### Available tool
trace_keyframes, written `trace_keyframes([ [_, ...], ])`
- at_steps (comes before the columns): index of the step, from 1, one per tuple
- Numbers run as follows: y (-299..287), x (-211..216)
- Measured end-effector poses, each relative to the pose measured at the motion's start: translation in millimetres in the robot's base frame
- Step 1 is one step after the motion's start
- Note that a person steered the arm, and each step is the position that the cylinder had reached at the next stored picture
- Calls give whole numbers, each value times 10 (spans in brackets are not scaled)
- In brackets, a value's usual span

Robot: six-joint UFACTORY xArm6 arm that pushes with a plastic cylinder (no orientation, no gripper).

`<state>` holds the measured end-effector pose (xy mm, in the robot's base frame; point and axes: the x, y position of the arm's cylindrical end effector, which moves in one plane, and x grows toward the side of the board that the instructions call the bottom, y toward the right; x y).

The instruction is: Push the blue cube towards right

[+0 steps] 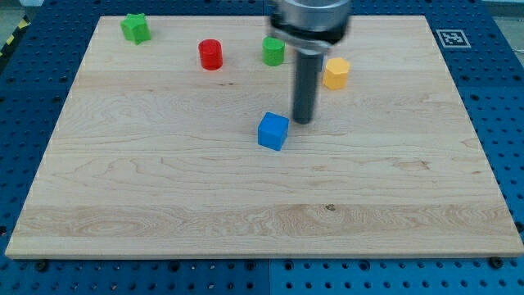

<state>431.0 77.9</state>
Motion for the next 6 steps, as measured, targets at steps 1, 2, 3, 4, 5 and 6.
trace_keyframes([
  [1,-138,-303],
  [2,-757,-345],
  [3,-1257,-169],
  [4,-857,180],
  [5,103,404],
  [6,547,459],
])
